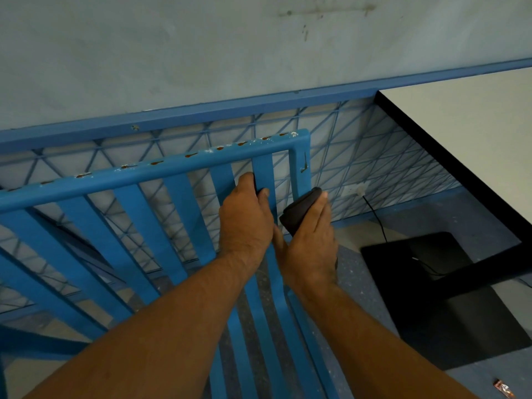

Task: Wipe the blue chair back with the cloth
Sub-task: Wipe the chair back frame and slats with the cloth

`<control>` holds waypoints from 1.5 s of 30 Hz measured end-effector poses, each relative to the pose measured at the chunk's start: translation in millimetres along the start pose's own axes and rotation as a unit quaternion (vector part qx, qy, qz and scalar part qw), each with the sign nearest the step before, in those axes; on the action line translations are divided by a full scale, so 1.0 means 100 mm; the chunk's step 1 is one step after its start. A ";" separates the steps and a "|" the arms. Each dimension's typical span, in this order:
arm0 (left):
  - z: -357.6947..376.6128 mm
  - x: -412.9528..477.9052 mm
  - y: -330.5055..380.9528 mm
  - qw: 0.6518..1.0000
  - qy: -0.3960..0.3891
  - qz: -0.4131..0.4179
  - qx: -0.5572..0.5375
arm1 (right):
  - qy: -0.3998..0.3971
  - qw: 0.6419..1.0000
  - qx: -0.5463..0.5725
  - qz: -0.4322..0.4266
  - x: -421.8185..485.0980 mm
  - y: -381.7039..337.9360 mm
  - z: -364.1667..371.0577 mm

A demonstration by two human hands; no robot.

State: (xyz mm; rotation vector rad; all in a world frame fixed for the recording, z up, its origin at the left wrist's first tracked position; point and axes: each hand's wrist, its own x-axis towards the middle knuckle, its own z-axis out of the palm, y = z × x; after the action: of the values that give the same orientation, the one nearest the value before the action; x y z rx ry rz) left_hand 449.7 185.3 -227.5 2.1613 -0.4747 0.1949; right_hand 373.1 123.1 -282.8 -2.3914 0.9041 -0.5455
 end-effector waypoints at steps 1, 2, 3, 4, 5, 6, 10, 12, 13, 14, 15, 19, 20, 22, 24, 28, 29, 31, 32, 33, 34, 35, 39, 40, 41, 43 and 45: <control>0.00 0.00 0.00 1.000 0.000 -0.002 -0.001 | -0.009 1.000 0.006 -0.015 -0.02 0.01 -0.02; 0.00 0.00 0.00 1.000 0.000 -0.001 -0.001 | -0.017 0.999 0.023 -0.033 -0.03 0.03 -0.05; 0.00 0.00 -0.01 1.000 0.000 0.002 0.001 | -0.032 0.997 0.050 -0.045 -0.04 0.06 -0.10; 0.01 0.01 -0.02 1.000 0.000 0.006 0.002 | -0.051 0.994 0.081 -0.051 -0.03 0.10 -0.14; 0.01 0.01 -0.02 1.000 -0.001 0.008 0.004 | -0.068 0.990 0.110 -0.050 -0.02 0.14 -0.19; 0.01 0.02 -0.03 1.000 0.000 0.010 0.006 | -0.075 0.988 0.129 -0.046 0.00 0.17 -0.21; 0.02 0.01 -0.04 1.000 -0.003 0.007 0.002 | -0.034 0.992 0.123 -0.002 0.13 0.14 -0.19; 0.02 0.01 -0.05 1.000 -0.005 0.011 -0.002 | -0.013 0.994 0.106 0.024 0.19 0.08 -0.13; 0.03 0.01 -0.05 1.000 -0.004 0.012 -0.003 | -0.005 0.994 0.101 0.035 0.20 0.05 -0.11; 0.03 0.01 -0.06 1.000 -0.003 0.013 -0.003 | 0.001 0.995 0.095 0.042 0.21 0.03 -0.09; 0.04 0.01 -0.06 1.000 -0.003 0.013 -0.002 | 0.005 0.995 0.087 0.047 0.21 0.02 -0.08; 0.04 0.01 -0.06 1.000 0.000 0.015 0.001 | 0.006 0.996 0.080 0.046 0.22 0.03 -0.08; 0.04 0.01 -0.06 1.000 0.001 0.017 0.002 | 0.004 0.995 0.088 0.039 0.22 0.04 -0.09; 0.05 0.01 -0.06 1.000 0.003 0.018 0.005 | 0.001 0.995 0.100 0.027 0.23 0.07 -0.12; 0.05 0.01 -0.06 1.000 0.006 0.015 0.005 | 0.004 0.993 0.112 0.026 0.28 0.05 -0.16; 0.04 0.01 -0.05 1.000 0.003 0.015 0.003 | 0.039 0.986 0.161 0.022 0.55 -0.18 -0.25; 0.03 0.01 -0.05 1.000 0.004 0.016 0.001 | 0.041 0.984 0.170 0.018 0.61 -0.24 -0.26; 0.03 0.01 -0.05 1.000 0.004 0.016 -0.002 | 0.041 0.983 0.178 0.016 0.66 -0.29 -0.24; 0.03 0.01 -0.04 1.000 0.004 0.014 -0.004 | 0.042 0.983 0.179 0.015 0.66 -0.29 -0.23; 0.03 0.01 -0.04 1.000 0.004 0.013 -0.004 | 0.045 0.983 0.180 0.011 0.65 -0.29 -0.22; 0.03 0.01 -0.04 1.000 0.004 0.014 -0.005 | 0.050 0.982 0.180 0.006 0.64 -0.28 -0.20; 0.03 0.01 -0.05 1.000 0.004 0.014 -0.005 | 0.057 0.982 0.179 -0.004 0.63 -0.28 -0.19; 0.03 0.01 -0.06 1.000 0.001 0.015 0.000 | 0.054 0.986 0.150 -0.047 0.51 -0.22 -0.14; 0.03 0.02 -0.06 1.000 0.000 0.015 0.001 | 0.042 0.987 0.142 -0.056 0.47 -0.16 -0.14; 0.03 0.02 -0.06 1.000 -0.001 0.016 0.002 | 0.029 0.989 0.134 -0.061 0.44 -0.11 -0.14; 0.04 0.02 -0.06 1.000 0.000 0.018 0.004 | 0.009 0.989 0.138 -0.050 0.43 -0.08 -0.16; 0.04 0.01 -0.05 1.000 0.001 0.020 0.003 | 0.014 0.987 0.158 -0.030 0.52 -0.14 -0.18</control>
State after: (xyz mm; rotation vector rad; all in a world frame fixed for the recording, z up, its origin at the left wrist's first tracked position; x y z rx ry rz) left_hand 452.9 184.6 -233.3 2.1592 -0.5176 0.2214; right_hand 406.3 90.6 -250.5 -2.1321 0.6992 -0.6929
